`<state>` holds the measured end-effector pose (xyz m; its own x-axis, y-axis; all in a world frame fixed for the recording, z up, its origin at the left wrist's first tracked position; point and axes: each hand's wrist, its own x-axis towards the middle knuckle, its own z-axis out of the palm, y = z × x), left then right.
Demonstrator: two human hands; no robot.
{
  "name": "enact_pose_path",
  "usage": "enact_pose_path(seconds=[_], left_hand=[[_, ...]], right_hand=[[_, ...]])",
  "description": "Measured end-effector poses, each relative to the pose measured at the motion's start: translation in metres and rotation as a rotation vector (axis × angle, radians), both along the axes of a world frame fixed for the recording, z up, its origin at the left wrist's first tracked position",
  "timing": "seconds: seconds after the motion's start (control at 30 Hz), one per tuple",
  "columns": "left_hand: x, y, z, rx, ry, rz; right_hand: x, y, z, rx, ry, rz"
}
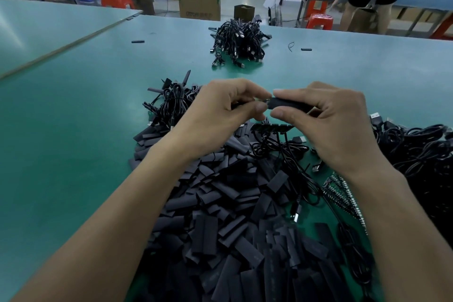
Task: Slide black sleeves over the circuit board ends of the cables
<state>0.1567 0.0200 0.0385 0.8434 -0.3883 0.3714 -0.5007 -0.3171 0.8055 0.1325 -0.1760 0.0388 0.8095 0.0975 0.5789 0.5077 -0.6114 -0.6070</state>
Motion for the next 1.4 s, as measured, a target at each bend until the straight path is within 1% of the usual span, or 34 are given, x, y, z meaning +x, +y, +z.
enact_pose_path(seconds=[0.1,0.27,0.4,0.5,0.7,0.83,1.0,1.17,1.3,1.4], left_hand=[[-0.0008,-0.0008,-0.0007,-0.006,0.056,-0.050],[0.0006,0.0019,-0.0032,-0.050,0.089,-0.118],[0.0046,0.0023,-0.0074,-0.079,0.118,-0.068],[0.0073,0.0031,-0.0092,-0.053,0.092,0.016],[0.0062,0.0069,-0.0068,-0.050,0.039,0.090],[0.0036,0.0070,-0.0031,-0.081,0.022,0.099],[0.0037,0.0064,-0.0019,-0.003,0.040,0.077],[0.0030,0.0032,-0.0026,0.012,0.037,0.009],[0.0028,0.0014,-0.0038,0.004,0.053,0.011],[0.0024,0.0016,-0.0036,-0.034,0.086,0.015]], right_hand=[[-0.0009,-0.0005,0.0002,0.013,0.053,0.075],[-0.0023,-0.0014,0.0006,0.056,0.047,0.147],[0.0001,-0.0030,-0.0021,0.102,0.054,0.118],[0.0008,-0.0028,-0.0032,0.156,0.061,0.108],[0.0021,-0.0008,-0.0040,0.231,0.111,0.129],[0.0012,-0.0009,-0.0025,0.247,0.100,0.136],[-0.0003,-0.0005,-0.0017,0.249,0.086,0.142],[-0.0026,0.0026,0.0003,0.221,0.091,0.173],[-0.0022,0.0035,-0.0005,0.200,0.087,0.130],[-0.0019,0.0046,-0.0009,0.276,0.075,0.062]])
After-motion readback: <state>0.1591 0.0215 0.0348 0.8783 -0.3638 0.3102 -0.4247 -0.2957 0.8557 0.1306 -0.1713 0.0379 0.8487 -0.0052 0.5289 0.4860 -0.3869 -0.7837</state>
